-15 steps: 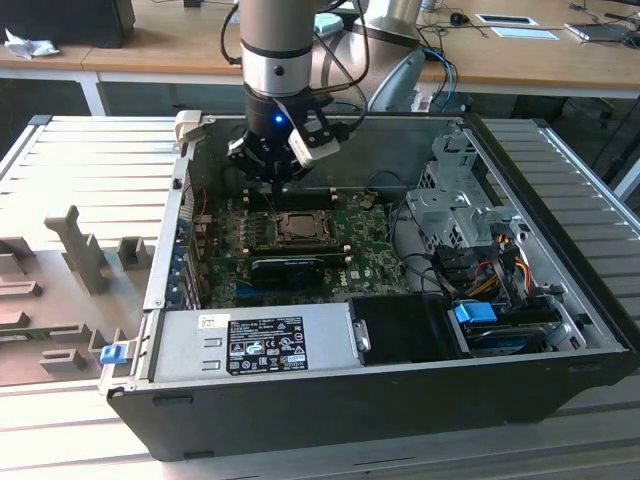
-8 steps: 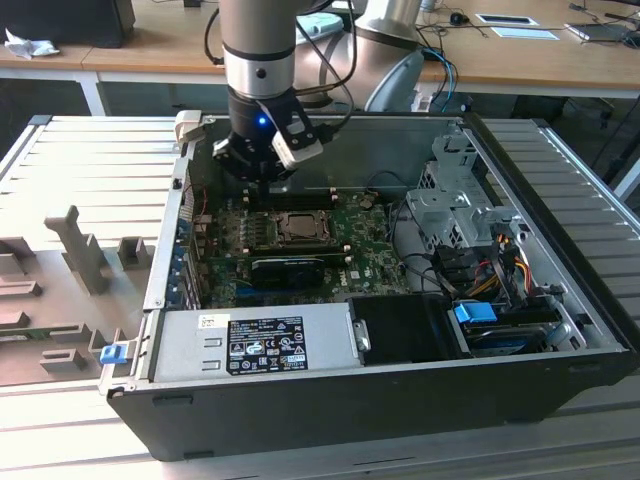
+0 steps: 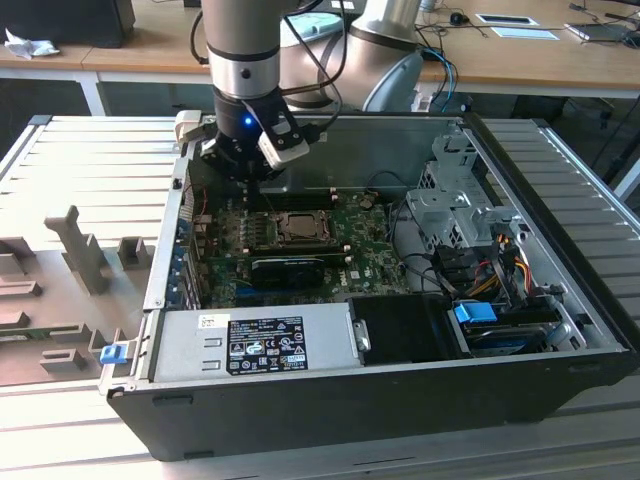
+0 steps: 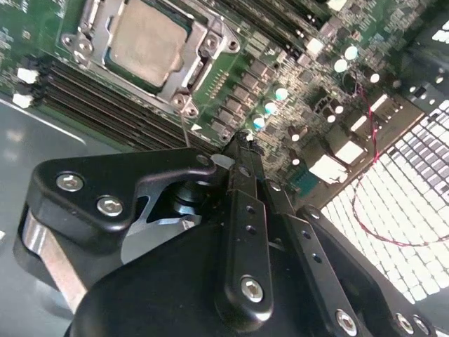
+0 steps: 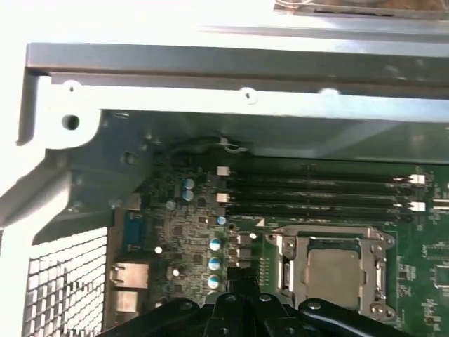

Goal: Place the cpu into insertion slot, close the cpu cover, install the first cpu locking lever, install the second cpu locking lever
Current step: 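Install the first cpu locking lever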

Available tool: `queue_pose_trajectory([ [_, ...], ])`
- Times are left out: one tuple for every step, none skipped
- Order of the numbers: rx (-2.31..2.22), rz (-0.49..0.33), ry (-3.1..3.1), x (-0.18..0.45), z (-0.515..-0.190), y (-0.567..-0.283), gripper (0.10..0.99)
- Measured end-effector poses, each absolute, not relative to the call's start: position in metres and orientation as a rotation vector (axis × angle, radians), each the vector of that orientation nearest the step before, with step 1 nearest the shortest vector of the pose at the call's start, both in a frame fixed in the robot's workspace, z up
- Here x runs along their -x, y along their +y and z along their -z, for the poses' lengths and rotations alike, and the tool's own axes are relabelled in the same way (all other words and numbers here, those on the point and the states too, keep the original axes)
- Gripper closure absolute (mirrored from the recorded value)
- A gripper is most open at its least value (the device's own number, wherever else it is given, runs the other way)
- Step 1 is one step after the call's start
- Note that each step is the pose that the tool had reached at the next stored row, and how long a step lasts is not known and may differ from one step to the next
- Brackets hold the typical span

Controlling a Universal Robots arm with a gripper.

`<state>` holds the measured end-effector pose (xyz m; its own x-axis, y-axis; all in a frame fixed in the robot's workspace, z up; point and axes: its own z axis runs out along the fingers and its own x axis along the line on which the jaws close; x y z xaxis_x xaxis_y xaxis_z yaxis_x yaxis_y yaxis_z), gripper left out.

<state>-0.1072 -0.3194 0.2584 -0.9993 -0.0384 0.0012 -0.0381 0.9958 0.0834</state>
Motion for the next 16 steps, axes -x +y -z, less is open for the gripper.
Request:
queue_pose_trajectory([
  [-0.061, 0.131, -3.135, 0.108, -0.258, -0.318, 0.98],
  [-0.063, 0.131, -3.135, 0.109, -0.258, -0.316, 0.98],
  [-0.064, 0.132, -3.135, 0.109, -0.258, -0.314, 0.98],
  [-0.065, 0.132, -3.135, 0.11, -0.258, -0.313, 0.98],
  [-0.066, 0.131, -3.135, 0.11, -0.258, -0.311, 0.98],
  [-0.067, 0.131, -3.135, 0.11, -0.258, -0.309, 0.98],
  [-0.068, 0.131, -3.135, 0.11, -0.258, -0.308, 0.98],
  [-0.069, 0.131, -3.135, 0.11, -0.258, -0.305, 0.98],
  [-0.069, 0.131, -3.135, 0.11, -0.257, -0.301, 0.98],
  [-0.069, 0.131, -3.135, 0.11, -0.257, -0.298, 0.98],
  [-0.069, 0.131, -3.135, 0.11, -0.257, -0.296, 0.98],
  [-0.07, 0.131, -3.135, 0.11, -0.257, -0.296, 0.98],
  [-0.069, 0.131, -3.135, 0.099, -0.257, -0.294, 0.98],
  [-0.069, 0.131, -3.134, 0.085, -0.257, -0.294, 0.98],
  [-0.07, 0.132, -3.134, 0.07, -0.253, -0.294, 0.98],
  [-0.069, 0.131, -3.134, 0.061, -0.251, -0.294, 0.98],
])
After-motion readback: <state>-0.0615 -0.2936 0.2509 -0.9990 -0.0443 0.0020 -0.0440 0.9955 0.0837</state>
